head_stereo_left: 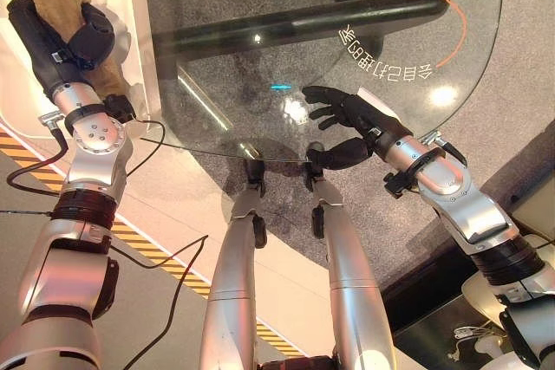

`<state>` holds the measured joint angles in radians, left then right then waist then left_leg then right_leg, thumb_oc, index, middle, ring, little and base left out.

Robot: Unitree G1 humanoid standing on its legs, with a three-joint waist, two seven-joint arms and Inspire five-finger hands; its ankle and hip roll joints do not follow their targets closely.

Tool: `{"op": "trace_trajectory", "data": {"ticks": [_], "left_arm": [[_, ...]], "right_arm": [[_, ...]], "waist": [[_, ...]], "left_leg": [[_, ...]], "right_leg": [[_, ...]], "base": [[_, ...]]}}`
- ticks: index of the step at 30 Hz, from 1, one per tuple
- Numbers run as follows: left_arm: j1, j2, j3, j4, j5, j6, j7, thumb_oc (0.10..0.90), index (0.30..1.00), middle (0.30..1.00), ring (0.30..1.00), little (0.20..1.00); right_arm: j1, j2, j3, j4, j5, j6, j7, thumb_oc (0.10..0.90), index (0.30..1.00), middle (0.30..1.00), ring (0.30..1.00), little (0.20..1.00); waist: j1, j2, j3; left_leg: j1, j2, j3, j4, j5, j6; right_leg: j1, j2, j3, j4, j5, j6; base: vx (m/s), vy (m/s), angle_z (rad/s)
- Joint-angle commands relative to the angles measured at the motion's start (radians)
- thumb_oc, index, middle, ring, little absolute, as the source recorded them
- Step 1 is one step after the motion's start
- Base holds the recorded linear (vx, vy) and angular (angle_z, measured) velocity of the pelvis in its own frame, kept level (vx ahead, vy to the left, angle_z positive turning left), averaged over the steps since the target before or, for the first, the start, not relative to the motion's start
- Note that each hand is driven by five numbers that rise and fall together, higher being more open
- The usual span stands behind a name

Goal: Wipe the table with a cloth and put it in the basket.

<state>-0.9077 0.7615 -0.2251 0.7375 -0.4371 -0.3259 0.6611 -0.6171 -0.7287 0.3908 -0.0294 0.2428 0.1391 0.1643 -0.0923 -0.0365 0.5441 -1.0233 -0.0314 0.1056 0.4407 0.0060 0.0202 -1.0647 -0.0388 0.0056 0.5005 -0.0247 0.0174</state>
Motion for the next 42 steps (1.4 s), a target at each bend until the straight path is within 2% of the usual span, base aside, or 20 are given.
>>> {"op": "trace_trajectory", "data": {"ticks": [1,19,26,32,36,42], "left_arm": [[-0.047,0.049,0.038,-0.002,0.015,-0.020,0.021,0.800,0.900,0.900,0.900,0.900],[0.020,0.056,0.077,-0.020,-0.052,-0.044,0.010,0.800,0.900,0.900,0.900,0.900],[0.081,0.056,0.128,-0.070,-0.049,-0.079,0.016,0.800,0.900,0.900,0.900,0.900],[0.181,0.052,0.196,-0.145,-0.054,-0.117,-0.019,0.800,0.900,0.900,0.900,0.900],[0.263,0.041,0.235,-0.201,0.019,-0.107,-0.066,0.800,0.900,0.900,0.900,0.900],[0.415,0.004,0.302,-0.309,0.007,-0.121,-0.175,0.800,0.900,0.900,0.900,0.900]], "right_arm": [[0.050,0.012,0.018,-0.071,0.027,-0.023,0.002,0.800,0.900,0.900,0.900,0.900],[0.082,0.027,0.015,-0.089,0.003,-0.039,-0.001,0.800,0.900,0.900,0.900,0.900],[0.116,0.045,-0.006,-0.102,-0.023,-0.044,0.007,0.800,0.900,0.900,0.900,0.900],[0.171,0.073,-0.032,-0.118,-0.045,-0.054,0.010,0.800,0.900,0.900,0.900,0.900],[0.207,0.090,-0.051,-0.123,-0.057,-0.058,0.019,0.800,0.900,0.900,0.900,0.900],[0.281,0.105,-0.086,-0.119,-0.056,-0.109,0.040,0.800,0.900,0.900,0.900,0.900]], "waist": [[-0.006,0.008,-0.024],[0.005,0.019,-0.024],[0.016,0.027,-0.024],[0.033,0.025,-0.024],[0.048,0.022,-0.024],[0.073,0.012,-0.024]], "left_leg": [[0.014,-0.031,-0.005,0.026,-0.041,0.004],[0.080,-0.037,-0.013,-0.012,-0.033,0.003],[0.140,-0.042,-0.014,-0.034,-0.034,0.008],[0.217,-0.047,-0.024,-0.051,-0.040,0.012],[0.277,-0.052,-0.034,-0.071,-0.040,0.012],[0.390,-0.052,-0.045,-0.109,-0.035,0.005]], "right_leg": [[0.020,0.051,-0.003,-0.049,0.053,0.015],[0.076,0.047,-0.011,-0.072,0.046,0.015],[0.130,0.044,-0.018,-0.085,0.035,0.015],[0.209,0.042,-0.028,-0.095,0.023,0.016],[0.275,0.043,-0.037,-0.109,0.015,0.014],[0.398,0.042,-0.052,-0.142,0.003,0.013]], "base": [[-0.01,-0.027,-0.03],[0.00,-0.007,0.00],[-0.02,-0.021,0.00],[-0.04,-0.064,0.02],[-0.06,-0.092,0.02],[-0.06,-0.112,0.08]]}}
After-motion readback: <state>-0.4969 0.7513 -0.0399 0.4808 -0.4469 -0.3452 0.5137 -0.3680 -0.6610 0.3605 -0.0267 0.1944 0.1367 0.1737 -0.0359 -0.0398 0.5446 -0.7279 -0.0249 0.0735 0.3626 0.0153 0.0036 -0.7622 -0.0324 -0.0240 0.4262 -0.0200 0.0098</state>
